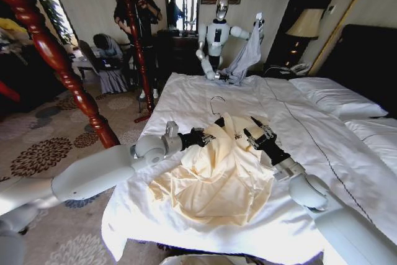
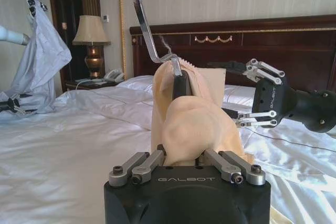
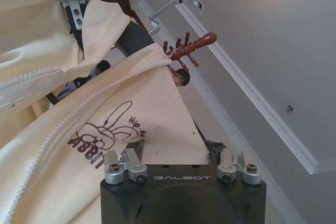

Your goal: Pick up the clothes from the bed and hang them on the clothes hanger.

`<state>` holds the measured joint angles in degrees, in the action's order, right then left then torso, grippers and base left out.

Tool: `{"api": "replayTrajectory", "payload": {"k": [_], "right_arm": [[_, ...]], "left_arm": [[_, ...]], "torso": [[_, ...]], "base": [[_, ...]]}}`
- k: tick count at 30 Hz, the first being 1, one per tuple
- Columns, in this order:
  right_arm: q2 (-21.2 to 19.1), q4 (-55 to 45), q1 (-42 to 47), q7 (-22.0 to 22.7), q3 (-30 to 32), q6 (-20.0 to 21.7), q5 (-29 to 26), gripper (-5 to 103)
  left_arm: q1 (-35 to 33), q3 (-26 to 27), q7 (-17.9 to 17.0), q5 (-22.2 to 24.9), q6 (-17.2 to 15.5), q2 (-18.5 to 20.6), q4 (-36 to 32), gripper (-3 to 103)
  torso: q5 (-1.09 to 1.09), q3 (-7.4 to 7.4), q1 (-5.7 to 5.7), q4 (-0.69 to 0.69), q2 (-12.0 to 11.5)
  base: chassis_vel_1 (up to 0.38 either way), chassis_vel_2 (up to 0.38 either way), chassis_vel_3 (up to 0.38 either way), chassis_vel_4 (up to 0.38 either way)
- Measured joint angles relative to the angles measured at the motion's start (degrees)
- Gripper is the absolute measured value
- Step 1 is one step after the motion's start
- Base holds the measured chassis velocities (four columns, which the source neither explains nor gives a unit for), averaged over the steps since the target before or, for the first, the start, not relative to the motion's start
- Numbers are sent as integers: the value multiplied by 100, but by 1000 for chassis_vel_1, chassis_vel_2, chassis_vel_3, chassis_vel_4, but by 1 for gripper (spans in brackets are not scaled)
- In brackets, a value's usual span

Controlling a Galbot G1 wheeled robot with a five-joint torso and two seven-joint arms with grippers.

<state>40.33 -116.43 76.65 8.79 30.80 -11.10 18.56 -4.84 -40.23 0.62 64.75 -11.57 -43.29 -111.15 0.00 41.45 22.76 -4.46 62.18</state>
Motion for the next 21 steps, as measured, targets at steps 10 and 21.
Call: {"api": "replayTrajectory", "payload": {"k": [10,21], "right_arm": [[37,-105,133,-20,110,12,-203,98],[264,-273,530,286,275,494,-2209,100]], "left_arm": [[-141,192,-120,-90,16,133,-112,18],[-1265,1480,-615,-388,-6,998,-711,18]], "torso": [[0,0,0,-1,0],[0,0,0,3,0]], "base": [[0,0,0,0],[0,0,0,0]]}}
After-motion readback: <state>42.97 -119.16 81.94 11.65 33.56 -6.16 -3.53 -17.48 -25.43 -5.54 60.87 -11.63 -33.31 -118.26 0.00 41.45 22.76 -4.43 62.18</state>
